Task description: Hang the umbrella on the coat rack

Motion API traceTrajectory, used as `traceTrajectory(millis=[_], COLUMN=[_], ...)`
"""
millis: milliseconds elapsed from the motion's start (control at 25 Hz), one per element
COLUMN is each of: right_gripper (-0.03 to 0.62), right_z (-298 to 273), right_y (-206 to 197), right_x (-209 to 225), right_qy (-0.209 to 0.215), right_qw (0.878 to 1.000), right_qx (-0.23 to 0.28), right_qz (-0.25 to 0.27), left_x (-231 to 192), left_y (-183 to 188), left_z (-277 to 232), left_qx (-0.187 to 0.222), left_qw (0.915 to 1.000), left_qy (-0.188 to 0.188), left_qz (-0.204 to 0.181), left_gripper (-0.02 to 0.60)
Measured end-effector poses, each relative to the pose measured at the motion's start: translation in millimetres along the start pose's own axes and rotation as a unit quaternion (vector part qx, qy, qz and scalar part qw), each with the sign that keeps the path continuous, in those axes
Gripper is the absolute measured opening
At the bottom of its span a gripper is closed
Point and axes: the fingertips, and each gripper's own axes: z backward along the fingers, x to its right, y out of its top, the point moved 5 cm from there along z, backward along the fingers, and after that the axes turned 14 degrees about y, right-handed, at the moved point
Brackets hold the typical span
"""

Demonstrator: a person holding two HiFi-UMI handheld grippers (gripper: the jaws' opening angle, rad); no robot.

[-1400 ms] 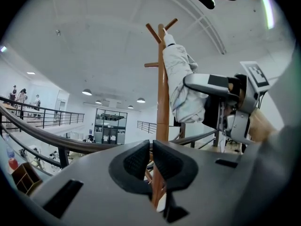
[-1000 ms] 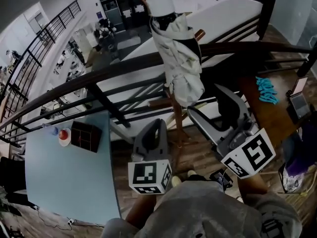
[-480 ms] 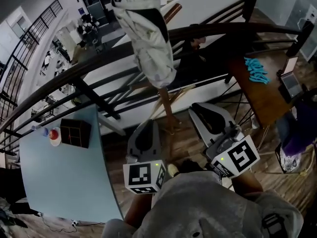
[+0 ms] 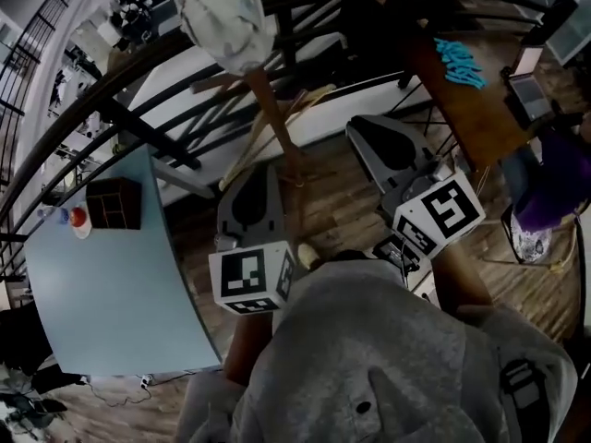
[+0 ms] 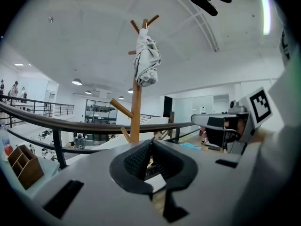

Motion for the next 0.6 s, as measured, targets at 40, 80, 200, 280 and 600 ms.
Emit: traceTrajectory(millis=[40,80,200,280,600], right_gripper=[0.041,0.041,0.04,0.041,0.04], right_z=[5,11,27,36,98], right_y=[-3,-5,-8,-7,4], right_x=[1,2,0,-2,-1], right_qy=[-0.004,-0.008,-0.014,-0.019,-0.03], right_qw=[1.0,1.0,1.0,0.999,0.998], right_qx=[-0.005,-0.009,-0.019,-0.026,-0.044], right_qz=[-0.002,-0.006,-0.009,-0.003,0.028], left_x=[2,5,15,23,51], left_y=[-1,-2,-5,-6,-15], left_z=[3,6,15,22,50], left_qx=[0.0,-0.001,-0.005,-0.008,-0.009], left_qw=[1.0,1.0,0.9999,0.9999,0.9997], left_qy=[0.001,0.002,0.005,0.006,-0.001], left_qz=[-0.002,-0.005,-0.01,-0.012,-0.021], left_gripper=[0.028,0.026,0.026,0.028,0.028])
